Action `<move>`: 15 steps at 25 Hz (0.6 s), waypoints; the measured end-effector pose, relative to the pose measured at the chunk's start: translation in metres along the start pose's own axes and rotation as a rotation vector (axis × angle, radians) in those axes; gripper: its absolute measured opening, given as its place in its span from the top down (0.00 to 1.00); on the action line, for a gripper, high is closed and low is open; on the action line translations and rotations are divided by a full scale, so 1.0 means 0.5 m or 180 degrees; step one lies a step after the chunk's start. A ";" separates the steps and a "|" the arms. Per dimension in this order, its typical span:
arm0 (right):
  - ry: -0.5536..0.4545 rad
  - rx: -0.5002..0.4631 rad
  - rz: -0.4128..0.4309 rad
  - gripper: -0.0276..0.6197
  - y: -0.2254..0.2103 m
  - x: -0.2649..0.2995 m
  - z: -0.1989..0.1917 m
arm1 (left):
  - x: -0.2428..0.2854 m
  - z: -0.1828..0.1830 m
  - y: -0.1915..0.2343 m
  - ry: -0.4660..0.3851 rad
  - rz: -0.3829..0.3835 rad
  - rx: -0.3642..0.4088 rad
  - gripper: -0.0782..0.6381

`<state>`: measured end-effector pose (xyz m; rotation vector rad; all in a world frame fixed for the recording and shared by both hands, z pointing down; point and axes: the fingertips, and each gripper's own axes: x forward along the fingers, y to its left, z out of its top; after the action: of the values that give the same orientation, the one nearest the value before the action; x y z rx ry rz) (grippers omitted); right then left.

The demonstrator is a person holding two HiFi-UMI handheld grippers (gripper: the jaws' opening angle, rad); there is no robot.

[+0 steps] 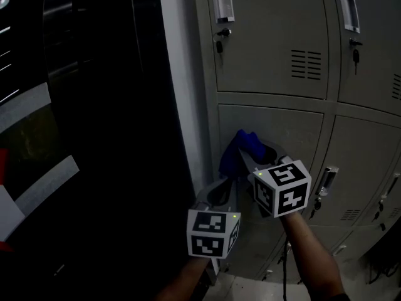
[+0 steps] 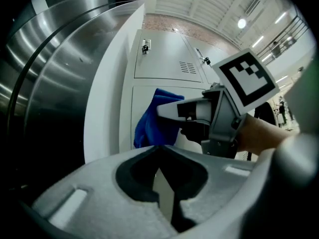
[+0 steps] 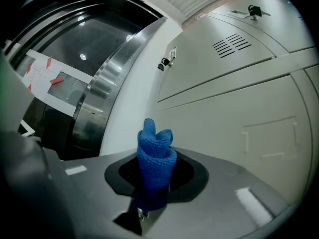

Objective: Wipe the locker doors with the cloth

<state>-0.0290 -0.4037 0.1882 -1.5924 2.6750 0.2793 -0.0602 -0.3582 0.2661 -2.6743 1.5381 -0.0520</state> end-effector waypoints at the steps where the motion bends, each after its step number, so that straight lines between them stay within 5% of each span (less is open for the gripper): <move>1: -0.0003 0.0001 -0.0032 0.82 -0.009 -0.009 0.000 | 0.005 0.002 -0.009 -0.0006 -0.0031 -0.0004 0.89; 15: -0.0026 0.0022 -0.0544 0.82 -0.150 -0.142 -0.001 | 0.067 0.031 -0.115 -0.0107 -0.0427 -0.0021 0.89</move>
<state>0.0707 -0.3769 0.1853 -1.7989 2.5099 0.2715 0.0072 -0.3578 0.2542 -2.7647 1.3501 -0.0076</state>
